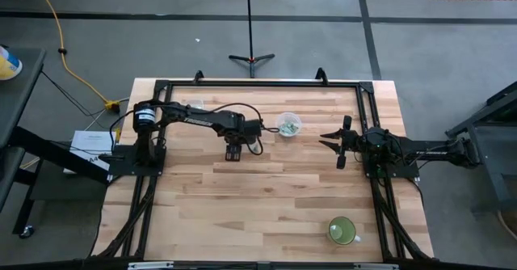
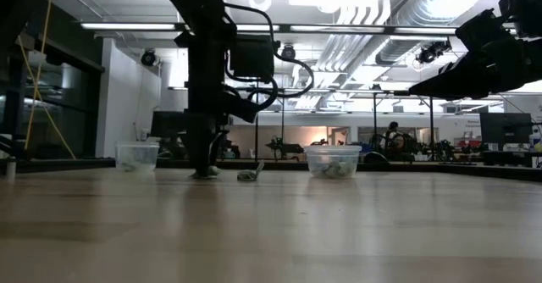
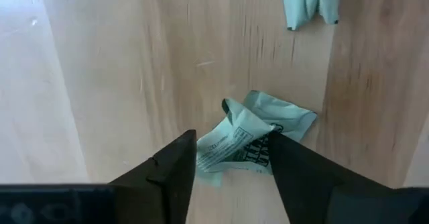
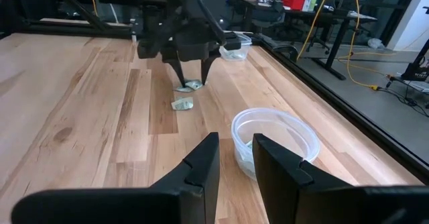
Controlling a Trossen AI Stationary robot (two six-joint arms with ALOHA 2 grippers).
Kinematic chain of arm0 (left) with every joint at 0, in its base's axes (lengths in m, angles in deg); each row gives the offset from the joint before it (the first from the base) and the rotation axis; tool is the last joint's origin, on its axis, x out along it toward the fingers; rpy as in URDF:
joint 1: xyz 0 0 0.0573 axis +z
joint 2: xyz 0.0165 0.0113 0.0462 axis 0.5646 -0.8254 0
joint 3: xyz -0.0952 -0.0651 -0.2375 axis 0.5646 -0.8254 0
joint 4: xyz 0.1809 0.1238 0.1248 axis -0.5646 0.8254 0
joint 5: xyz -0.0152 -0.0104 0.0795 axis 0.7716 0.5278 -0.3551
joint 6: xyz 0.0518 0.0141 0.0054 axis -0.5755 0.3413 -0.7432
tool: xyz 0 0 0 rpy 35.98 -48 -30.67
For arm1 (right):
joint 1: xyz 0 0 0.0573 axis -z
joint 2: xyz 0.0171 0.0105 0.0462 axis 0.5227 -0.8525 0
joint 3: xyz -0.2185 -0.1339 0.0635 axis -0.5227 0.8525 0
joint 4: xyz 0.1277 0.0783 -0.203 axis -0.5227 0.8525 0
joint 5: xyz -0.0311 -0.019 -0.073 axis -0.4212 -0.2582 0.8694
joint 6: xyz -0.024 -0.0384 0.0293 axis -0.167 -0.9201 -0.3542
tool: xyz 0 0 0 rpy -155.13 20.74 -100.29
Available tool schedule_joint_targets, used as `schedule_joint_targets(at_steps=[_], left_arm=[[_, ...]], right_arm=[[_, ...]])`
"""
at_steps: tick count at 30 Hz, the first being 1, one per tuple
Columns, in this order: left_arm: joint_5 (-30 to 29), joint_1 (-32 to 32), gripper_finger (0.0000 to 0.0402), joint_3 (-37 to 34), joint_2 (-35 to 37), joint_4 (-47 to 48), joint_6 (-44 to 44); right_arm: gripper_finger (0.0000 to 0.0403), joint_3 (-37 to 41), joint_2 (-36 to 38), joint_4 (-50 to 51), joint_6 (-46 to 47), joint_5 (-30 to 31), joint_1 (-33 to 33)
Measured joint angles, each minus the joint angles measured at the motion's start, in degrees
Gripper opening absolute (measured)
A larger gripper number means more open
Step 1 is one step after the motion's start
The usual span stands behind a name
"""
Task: Pick and place Stevia / Truvia into bins
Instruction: Put the stevia packet into the top transparent container
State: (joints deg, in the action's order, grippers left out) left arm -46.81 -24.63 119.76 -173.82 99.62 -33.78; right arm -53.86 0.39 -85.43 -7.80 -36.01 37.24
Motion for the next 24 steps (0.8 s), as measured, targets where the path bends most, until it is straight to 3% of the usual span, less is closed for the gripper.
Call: schedule_joint_targets(at_steps=[10,24], left_arm=[[0.0,0.0,0.0175,0.0,0.0,0.2,-1.4],[0.1,0.0,0.0158,4.7,0.0,3.6,-0.4]], right_arm=[[0.0083,0.0,0.0,0.0,0.0,0.0,0.0],[0.0083,0.0,0.0,0.0,0.0,0.0,0.0]])
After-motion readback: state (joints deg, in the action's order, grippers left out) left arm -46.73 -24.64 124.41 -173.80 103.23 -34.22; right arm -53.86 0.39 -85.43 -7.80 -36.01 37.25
